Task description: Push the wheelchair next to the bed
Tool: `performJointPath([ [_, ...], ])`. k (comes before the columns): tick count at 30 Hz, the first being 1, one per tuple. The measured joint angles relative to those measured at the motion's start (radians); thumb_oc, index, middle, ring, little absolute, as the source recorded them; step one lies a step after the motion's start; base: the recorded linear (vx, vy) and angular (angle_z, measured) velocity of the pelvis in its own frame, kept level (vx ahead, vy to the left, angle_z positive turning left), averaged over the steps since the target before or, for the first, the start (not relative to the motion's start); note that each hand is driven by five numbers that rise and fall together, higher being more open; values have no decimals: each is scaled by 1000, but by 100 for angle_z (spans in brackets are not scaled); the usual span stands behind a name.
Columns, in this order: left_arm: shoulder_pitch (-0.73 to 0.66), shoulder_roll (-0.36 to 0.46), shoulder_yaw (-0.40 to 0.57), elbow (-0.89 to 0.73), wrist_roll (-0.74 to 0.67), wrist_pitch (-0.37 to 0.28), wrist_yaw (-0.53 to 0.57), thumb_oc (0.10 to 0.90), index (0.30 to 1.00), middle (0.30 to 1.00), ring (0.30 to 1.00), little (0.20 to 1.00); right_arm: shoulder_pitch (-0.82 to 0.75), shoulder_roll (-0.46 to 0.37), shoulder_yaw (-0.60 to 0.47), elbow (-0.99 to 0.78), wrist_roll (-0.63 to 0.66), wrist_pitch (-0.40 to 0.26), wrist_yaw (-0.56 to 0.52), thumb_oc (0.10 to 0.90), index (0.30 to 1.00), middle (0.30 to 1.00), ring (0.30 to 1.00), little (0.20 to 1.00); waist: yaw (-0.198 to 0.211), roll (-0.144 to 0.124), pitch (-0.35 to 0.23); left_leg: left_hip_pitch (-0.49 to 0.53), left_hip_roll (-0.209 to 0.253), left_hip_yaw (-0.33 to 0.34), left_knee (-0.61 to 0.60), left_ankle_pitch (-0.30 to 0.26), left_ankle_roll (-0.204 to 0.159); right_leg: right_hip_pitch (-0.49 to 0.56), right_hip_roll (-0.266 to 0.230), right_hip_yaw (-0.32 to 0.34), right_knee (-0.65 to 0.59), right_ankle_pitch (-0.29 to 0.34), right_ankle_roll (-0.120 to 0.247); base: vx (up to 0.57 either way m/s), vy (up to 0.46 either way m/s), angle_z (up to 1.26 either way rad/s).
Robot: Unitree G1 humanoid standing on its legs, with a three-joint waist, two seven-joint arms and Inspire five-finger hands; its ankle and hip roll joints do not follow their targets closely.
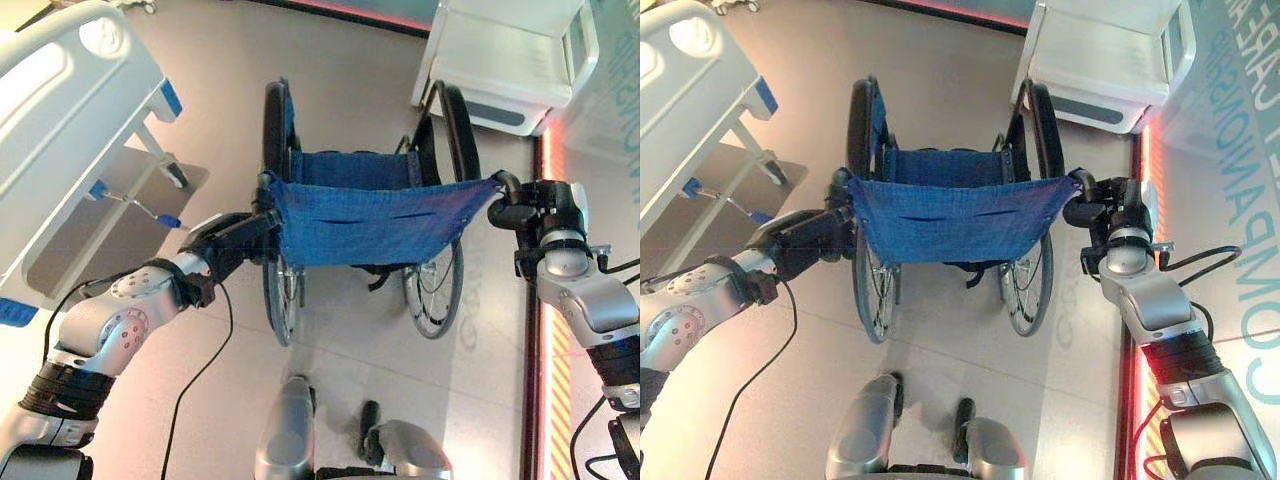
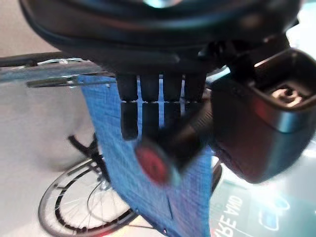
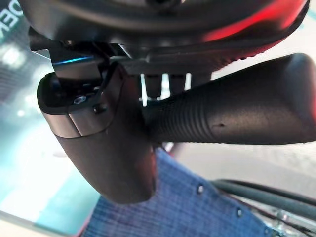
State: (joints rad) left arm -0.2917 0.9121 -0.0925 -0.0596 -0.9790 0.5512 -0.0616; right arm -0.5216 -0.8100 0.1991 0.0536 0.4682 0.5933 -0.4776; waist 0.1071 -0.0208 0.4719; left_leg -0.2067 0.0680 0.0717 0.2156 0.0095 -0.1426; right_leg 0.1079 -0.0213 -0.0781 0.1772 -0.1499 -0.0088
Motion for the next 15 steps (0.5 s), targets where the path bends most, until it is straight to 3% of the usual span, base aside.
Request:
performJointPath([
  [3, 64, -34, -2, -26, 1, 0, -25, 400, 300, 300, 300, 300, 11, -35, -1, 25, -11, -3, 43, 400, 300, 300, 300, 300, 26, 52, -1, 35, 10, -42, -137, 15, -16, 73, -2, 62, -38, -12, -10, 498, 149, -62],
  [5, 132, -45, -7, -75, 2, 0, -25, 400, 300, 300, 300, 300, 42, -75, -1, 16, -10, -3, 78, 400, 300, 300, 300, 300, 35, 90, -18, 70, 18, -43, -110, -2, -8, 120, -23, 83, -69, -26, 13, 443, 162, -61],
  [6, 168, -47, -14, -100, 2, 1, -30, 400, 300, 300, 300, 300, 65, -107, 0, 5, -11, -3, 95, 400, 300, 300, 300, 300, 31, 121, -37, 98, 23, -45, -93, -5, 12, 150, -31, 88, -88, -37, 35, 450, 189, -70],
  [7, 180, -54, -15, -105, 3, 2, -39, 400, 300, 300, 300, 300, 74, -124, 0, -1, -11, -2, 99, 400, 300, 300, 300, 300, 47, 116, -39, 103, -8, -34, -66, 0, 18, 150, -59, 91, -22, -66, 55, 529, 223, -62],
  [8, 175, -54, -14, -105, 4, 1, -40, 400, 300, 300, 300, 300, 77, -119, 0, 0, -11, -2, 99, 400, 300, 300, 300, 300, 47, 101, -44, 103, -34, -34, -51, 0, 18, 118, -61, 76, 111, -114, 77, 324, 130, -44],
  [9, 170, -56, -12, -98, 5, 1, -39, 400, 300, 300, 300, 300, 81, -114, 0, 0, -12, -2, 98, 400, 300, 300, 300, 300, 47, 86, -52, 102, -52, -32, -52, 1, 20, 113, -58, 54, 156, -142, 81, 383, 167, -15],
  [10, 153, -56, -8, -83, 13, 1, -36, 400, 300, 300, 300, 300, 84, -106, 0, 0, -12, -1, 97, 400, 300, 300, 300, 300, 50, 53, -69, 92, -84, -26, -50, 8, 30, 124, -54, 19, 151, -184, 76, 308, 148, -12],
  [11, 144, -54, -5, -78, 19, 1, -36, 400, 300, 300, 300, 300, 83, -98, -2, -1, -12, -1, 97, 400, 300, 300, 300, 300, 58, 38, -77, 82, -106, -9, -33, 17, 53, 136, -56, 5, 114, -205, 72, 477, 263, -2],
  [12, 106, -69, -6, -47, 30, 3, -44, 400, 300, 300, 300, 300, 83, -94, -3, -1, -12, -2, 85, 400, 300, 300, 300, 300, 46, 26, -83, 52, -127, -14, 22, 7, 100, 180, -57, -5, 71, -219, 111, 385, 241, 6],
  [13, 86, -78, -6, -21, 36, 2, -54, 400, 300, 300, 300, 300, 83, -89, 1, -1, -12, 5, 76, 400, 300, 300, 300, 300, 47, 19, -84, 49, -140, -9, 62, -17, 152, 190, -70, -19, 90, -221, 124, 397, 246, 10],
  [14, 81, -79, -6, -11, 41, 2, -58, 400, 300, 300, 300, 300, 84, -84, 2, -1, -12, 7, 74, 400, 300, 300, 300, 300, 45, 22, -86, 50, -139, -15, 73, -11, 179, 167, -70, -24, 155, -226, 132, 273, 163, -1],
  [15, 72, -77, -6, -7, 43, 2, -61, 400, 300, 300, 300, 300, 87, -71, 3, -1, -12, 7, 64, 400, 300, 300, 300, 300, 39, 24, -91, 51, -142, -32, 75, 14, 225, 99, -73, -30, 311, -226, 134, 268, 136, 1],
])
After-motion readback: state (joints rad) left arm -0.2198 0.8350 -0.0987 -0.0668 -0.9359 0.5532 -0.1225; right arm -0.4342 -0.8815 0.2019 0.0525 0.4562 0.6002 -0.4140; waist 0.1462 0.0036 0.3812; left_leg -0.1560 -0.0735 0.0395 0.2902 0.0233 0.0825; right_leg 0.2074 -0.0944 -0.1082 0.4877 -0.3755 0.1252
